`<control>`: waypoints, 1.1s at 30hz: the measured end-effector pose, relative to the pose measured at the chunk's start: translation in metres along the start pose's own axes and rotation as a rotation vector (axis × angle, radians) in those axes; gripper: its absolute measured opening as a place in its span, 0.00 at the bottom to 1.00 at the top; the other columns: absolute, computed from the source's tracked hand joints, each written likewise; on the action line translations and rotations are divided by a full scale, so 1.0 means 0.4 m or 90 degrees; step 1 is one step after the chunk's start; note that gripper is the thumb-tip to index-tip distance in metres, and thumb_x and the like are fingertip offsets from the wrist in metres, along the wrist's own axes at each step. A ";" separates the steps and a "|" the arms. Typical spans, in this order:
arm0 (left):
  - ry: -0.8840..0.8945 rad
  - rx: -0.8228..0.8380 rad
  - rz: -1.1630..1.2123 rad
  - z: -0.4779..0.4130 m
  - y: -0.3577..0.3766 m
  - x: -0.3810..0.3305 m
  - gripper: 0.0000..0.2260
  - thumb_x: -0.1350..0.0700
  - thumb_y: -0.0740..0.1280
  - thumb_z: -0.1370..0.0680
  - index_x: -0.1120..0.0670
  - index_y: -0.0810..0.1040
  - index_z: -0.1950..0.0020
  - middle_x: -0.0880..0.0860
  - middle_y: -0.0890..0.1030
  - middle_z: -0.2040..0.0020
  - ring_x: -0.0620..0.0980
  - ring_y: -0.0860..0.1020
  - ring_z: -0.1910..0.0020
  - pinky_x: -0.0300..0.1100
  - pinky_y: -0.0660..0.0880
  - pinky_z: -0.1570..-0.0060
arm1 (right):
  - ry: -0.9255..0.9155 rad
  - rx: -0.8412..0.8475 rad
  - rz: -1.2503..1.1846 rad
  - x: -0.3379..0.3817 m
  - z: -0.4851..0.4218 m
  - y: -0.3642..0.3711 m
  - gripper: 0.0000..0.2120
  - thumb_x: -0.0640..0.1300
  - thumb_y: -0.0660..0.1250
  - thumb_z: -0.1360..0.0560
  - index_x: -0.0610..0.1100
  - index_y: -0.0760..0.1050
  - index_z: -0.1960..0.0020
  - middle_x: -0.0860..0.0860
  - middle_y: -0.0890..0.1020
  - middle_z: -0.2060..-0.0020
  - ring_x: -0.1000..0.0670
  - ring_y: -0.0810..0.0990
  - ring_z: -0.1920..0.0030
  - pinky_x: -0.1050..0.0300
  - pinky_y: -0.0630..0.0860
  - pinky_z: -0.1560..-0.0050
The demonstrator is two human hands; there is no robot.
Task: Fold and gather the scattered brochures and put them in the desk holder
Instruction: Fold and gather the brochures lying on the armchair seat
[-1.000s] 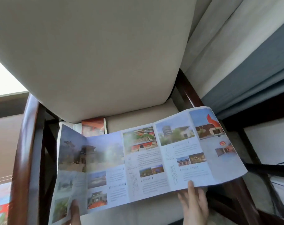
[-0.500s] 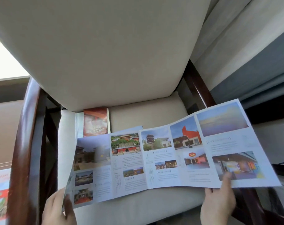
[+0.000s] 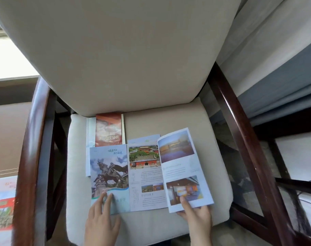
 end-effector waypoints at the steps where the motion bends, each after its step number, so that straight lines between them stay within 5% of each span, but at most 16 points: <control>1: -0.003 -0.010 0.006 -0.004 0.006 0.005 0.30 0.61 0.79 0.38 0.59 0.78 0.36 0.60 0.76 0.35 0.66 0.76 0.42 0.57 0.76 0.46 | -0.012 0.010 0.014 -0.012 -0.003 0.020 0.22 0.31 0.73 0.31 0.44 0.74 0.40 0.45 0.84 0.53 0.42 0.83 0.53 0.49 0.83 0.63; 4: -0.041 -0.071 0.050 -0.012 0.000 0.025 0.24 0.59 0.74 0.33 0.58 0.77 0.38 0.60 0.75 0.35 0.66 0.73 0.40 0.60 0.72 0.42 | -0.047 -0.025 0.062 -0.014 -0.024 0.056 0.18 0.34 0.76 0.33 0.45 0.77 0.46 0.42 0.83 0.49 0.41 0.83 0.48 0.40 0.81 0.50; 9: -0.235 -0.126 0.218 -0.048 -0.019 0.079 0.29 0.60 0.74 0.30 0.63 0.68 0.31 0.64 0.72 0.35 0.63 0.68 0.34 0.59 0.62 0.33 | -0.133 -0.241 0.021 0.049 -0.019 0.002 0.27 0.50 0.77 0.34 0.49 0.70 0.40 0.54 0.81 0.51 0.54 0.82 0.54 0.59 0.77 0.55; 12: -0.277 -0.126 0.330 -0.062 -0.023 0.090 0.28 0.57 0.73 0.28 0.60 0.68 0.31 0.60 0.75 0.40 0.59 0.74 0.42 0.56 0.69 0.37 | -0.184 -0.200 0.041 0.090 -0.023 -0.011 0.27 0.46 0.75 0.32 0.47 0.69 0.36 0.49 0.81 0.45 0.49 0.82 0.48 0.63 0.80 0.55; 15: -0.318 -0.122 0.402 -0.069 -0.022 0.097 0.23 0.55 0.74 0.29 0.57 0.73 0.36 0.56 0.79 0.48 0.56 0.77 0.52 0.50 0.74 0.51 | -0.217 -0.182 -0.006 0.125 -0.034 -0.029 0.28 0.40 0.74 0.31 0.43 0.68 0.34 0.45 0.81 0.43 0.49 0.82 0.46 0.67 0.81 0.56; 18: -0.352 -0.091 0.483 -0.068 -0.006 0.116 0.08 0.60 0.71 0.27 0.58 0.78 0.49 0.57 0.82 0.56 0.55 0.78 0.59 0.43 0.71 0.62 | -0.220 -0.237 0.058 0.140 -0.019 -0.057 0.38 0.36 0.76 0.33 0.48 0.62 0.29 0.46 0.76 0.39 0.47 0.78 0.42 0.57 0.78 0.49; 20: -0.361 -0.069 0.537 -0.066 -0.003 0.124 0.01 0.63 0.68 0.25 0.59 0.78 0.54 0.58 0.82 0.58 0.55 0.77 0.59 0.42 0.70 0.62 | -0.299 -0.270 0.290 0.169 0.005 -0.052 0.44 0.33 0.77 0.36 0.53 0.59 0.27 0.45 0.69 0.31 0.42 0.68 0.33 0.43 0.69 0.35; 22: -0.367 -0.046 0.583 -0.060 -0.011 0.122 0.05 0.64 0.64 0.24 0.58 0.76 0.59 0.59 0.80 0.60 0.55 0.75 0.60 0.44 0.68 0.63 | -0.413 -0.278 0.443 0.201 0.031 -0.031 0.41 0.32 0.74 0.35 0.51 0.62 0.27 0.48 0.64 0.27 0.41 0.62 0.29 0.36 0.60 0.30; 26: -0.339 -0.025 0.711 -0.041 -0.066 0.091 0.11 0.68 0.59 0.26 0.55 0.77 0.56 0.56 0.81 0.59 0.50 0.79 0.62 0.40 0.74 0.64 | -0.572 -0.255 0.407 0.254 0.073 -0.015 0.25 0.37 0.66 0.28 0.40 0.68 0.31 0.43 0.70 0.30 0.40 0.66 0.30 0.39 0.59 0.28; 28: -0.356 -0.008 0.818 -0.034 -0.093 0.082 0.17 0.70 0.55 0.26 0.56 0.77 0.45 0.58 0.78 0.64 0.44 0.77 0.75 0.29 0.70 0.75 | -0.642 -0.213 0.439 0.280 0.106 0.007 0.23 0.44 0.62 0.27 0.37 0.72 0.34 0.41 0.73 0.33 0.39 0.67 0.30 0.44 0.59 0.27; 30: -0.362 0.045 0.903 -0.026 -0.105 0.079 0.24 0.71 0.51 0.25 0.61 0.67 0.30 0.60 0.72 0.66 0.46 0.75 0.80 0.28 0.67 0.77 | -0.687 -0.129 0.475 0.288 0.147 0.043 0.19 0.47 0.62 0.26 0.39 0.77 0.40 0.43 0.76 0.35 0.42 0.69 0.30 0.51 0.60 0.27; 31: -0.354 0.069 0.932 -0.021 -0.111 0.072 0.25 0.70 0.50 0.25 0.62 0.62 0.27 0.61 0.71 0.64 0.48 0.77 0.78 0.30 0.68 0.75 | -0.666 -0.060 0.459 0.282 0.164 0.062 0.16 0.48 0.64 0.26 0.42 0.79 0.42 0.47 0.77 0.36 0.46 0.71 0.31 0.57 0.61 0.28; 33: -0.335 0.097 0.957 -0.014 -0.129 0.037 0.26 0.71 0.50 0.25 0.62 0.61 0.26 0.65 0.71 0.59 0.51 0.78 0.76 0.32 0.70 0.73 | -0.421 0.128 0.370 0.241 0.193 0.116 0.15 0.56 0.67 0.26 0.50 0.79 0.44 0.57 0.80 0.39 0.54 0.74 0.34 0.69 0.66 0.34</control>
Point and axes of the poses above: each hand's wrist, its own z-axis away from the middle knuckle, its own y-axis out of the palm, x = y × z, the point moved 5 cm from there along -z, towards the middle knuckle
